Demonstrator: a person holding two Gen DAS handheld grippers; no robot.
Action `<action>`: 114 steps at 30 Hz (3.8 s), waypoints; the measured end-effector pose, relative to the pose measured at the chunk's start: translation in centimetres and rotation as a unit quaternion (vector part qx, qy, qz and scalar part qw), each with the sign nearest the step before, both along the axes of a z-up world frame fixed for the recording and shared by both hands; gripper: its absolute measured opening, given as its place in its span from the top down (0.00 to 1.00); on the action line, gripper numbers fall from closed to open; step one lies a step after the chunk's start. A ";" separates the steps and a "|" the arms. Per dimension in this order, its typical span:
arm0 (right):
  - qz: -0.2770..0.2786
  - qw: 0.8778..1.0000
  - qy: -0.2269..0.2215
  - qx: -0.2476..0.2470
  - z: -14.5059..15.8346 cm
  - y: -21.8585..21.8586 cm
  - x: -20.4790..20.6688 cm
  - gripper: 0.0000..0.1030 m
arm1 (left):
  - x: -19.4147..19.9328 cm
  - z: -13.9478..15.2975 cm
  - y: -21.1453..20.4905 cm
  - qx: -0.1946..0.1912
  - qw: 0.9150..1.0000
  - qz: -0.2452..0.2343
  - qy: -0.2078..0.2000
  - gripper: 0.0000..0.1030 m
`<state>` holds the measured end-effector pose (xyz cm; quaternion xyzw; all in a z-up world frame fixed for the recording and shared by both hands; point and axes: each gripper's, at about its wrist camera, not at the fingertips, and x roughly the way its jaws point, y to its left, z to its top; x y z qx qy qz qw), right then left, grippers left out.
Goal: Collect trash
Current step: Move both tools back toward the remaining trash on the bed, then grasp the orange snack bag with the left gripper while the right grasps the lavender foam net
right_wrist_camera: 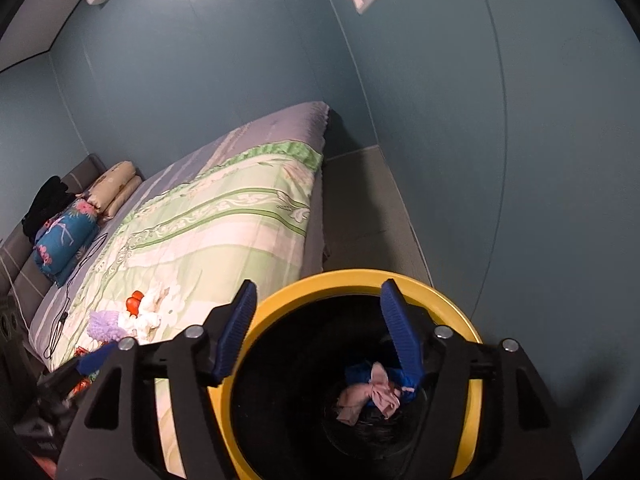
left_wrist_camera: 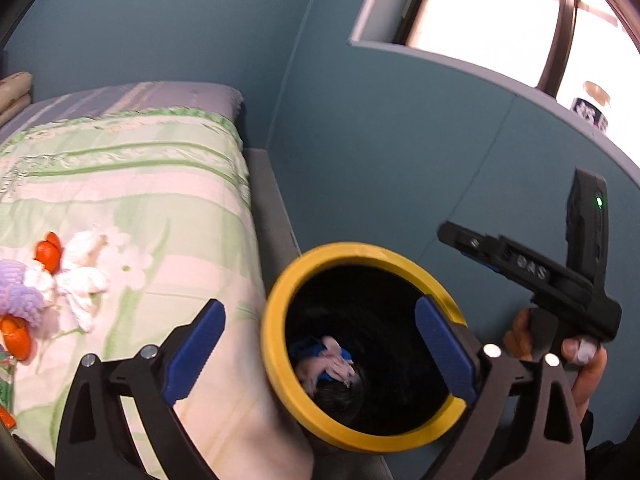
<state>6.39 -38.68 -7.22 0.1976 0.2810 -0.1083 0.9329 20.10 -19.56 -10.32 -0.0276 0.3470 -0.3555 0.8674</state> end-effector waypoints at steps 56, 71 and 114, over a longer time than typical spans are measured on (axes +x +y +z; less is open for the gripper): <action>0.320 0.939 -0.030 -0.121 0.6 31.6 12.6 0.10 | 1.0 -5.5 33.1 0.076 0.951 0.299 0.026 0.08; 0.393 0.901 0.072 -0.171 -5.2 39.9 20.7 0.10 | 3.9 -9.8 35.3 0.073 0.949 0.294 0.089 0.08; 0.395 0.897 0.136 -0.143 -9.3 42.0 25.8 0.70 | 5.0 -12.3 36.1 0.057 0.953 0.271 0.125 0.70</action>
